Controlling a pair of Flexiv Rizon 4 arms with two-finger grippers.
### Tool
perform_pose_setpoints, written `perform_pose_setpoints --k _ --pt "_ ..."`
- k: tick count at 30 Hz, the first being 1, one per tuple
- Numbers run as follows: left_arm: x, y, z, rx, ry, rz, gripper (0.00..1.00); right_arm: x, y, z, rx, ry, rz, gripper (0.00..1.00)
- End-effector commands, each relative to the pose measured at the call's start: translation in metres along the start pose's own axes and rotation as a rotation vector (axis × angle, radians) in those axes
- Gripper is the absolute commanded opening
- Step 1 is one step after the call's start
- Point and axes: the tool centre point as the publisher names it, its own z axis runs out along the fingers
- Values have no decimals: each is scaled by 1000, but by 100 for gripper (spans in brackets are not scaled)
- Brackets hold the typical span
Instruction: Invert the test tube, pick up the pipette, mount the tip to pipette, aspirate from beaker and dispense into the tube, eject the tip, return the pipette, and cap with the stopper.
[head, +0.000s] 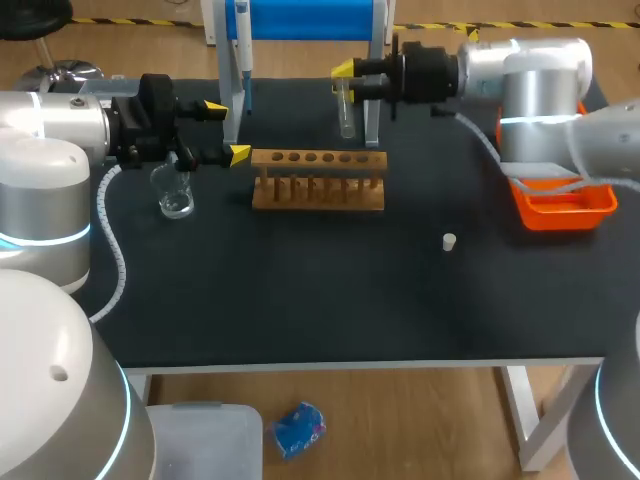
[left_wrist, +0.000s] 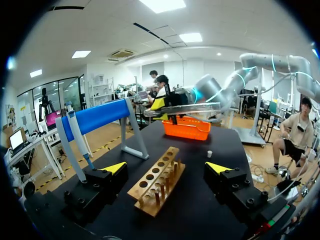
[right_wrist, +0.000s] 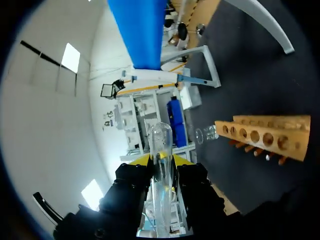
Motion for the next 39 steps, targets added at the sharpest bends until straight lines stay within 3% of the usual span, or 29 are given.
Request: perform_pose_setpoints --k 1,16,39 --pt "1 1 1 3 -4 1 100 -11 11 2 66 55 -15 0" --pt "1 1 1 3 -4 1 100 -9 7 2 61 93 -77 0" --pt "1 1 1 3 -4 1 100 33 -19 7 41 87 -109 0"
